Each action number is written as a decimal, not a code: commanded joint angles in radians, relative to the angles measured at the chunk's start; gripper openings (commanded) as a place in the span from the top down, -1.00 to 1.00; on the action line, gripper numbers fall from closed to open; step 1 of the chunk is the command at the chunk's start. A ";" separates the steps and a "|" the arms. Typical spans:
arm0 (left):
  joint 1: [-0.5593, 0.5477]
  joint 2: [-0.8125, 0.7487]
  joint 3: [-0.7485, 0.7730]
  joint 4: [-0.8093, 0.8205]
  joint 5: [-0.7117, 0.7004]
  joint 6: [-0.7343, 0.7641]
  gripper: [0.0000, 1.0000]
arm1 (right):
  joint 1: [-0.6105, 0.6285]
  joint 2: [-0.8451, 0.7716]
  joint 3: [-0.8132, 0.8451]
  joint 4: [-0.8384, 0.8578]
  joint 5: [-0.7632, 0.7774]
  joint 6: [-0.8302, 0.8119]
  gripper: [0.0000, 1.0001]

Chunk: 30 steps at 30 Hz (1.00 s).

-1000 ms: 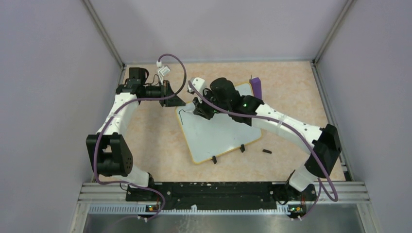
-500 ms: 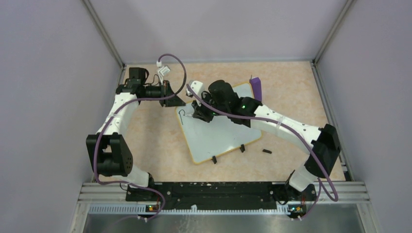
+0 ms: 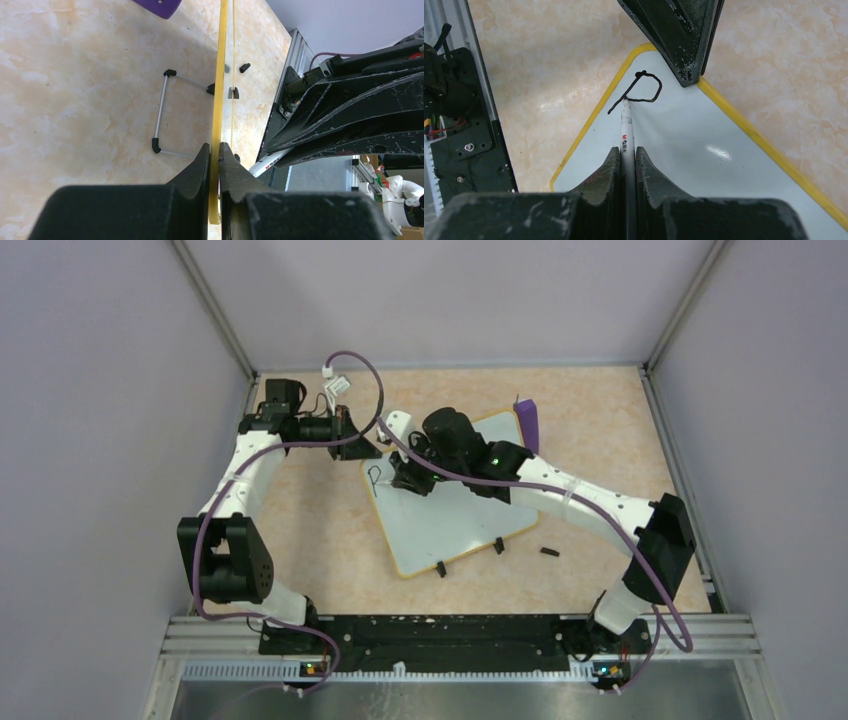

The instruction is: Write a sentence on the whiteboard

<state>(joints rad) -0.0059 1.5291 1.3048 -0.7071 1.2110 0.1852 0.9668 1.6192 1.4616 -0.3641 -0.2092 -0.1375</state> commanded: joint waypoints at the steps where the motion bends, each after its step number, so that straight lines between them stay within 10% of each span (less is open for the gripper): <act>1: 0.000 -0.020 -0.003 0.002 -0.007 -0.003 1.00 | 0.008 0.007 0.031 0.008 0.029 -0.010 1.00; 30: 0.000 -0.029 -0.010 0.007 -0.011 -0.008 1.00 | -0.029 -0.140 -0.063 -0.015 -0.051 -0.012 1.00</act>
<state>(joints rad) -0.0059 1.5291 1.3048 -0.7071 1.2091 0.1841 0.9508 1.5558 1.3685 -0.3698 -0.2115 -0.1478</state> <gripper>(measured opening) 0.109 0.084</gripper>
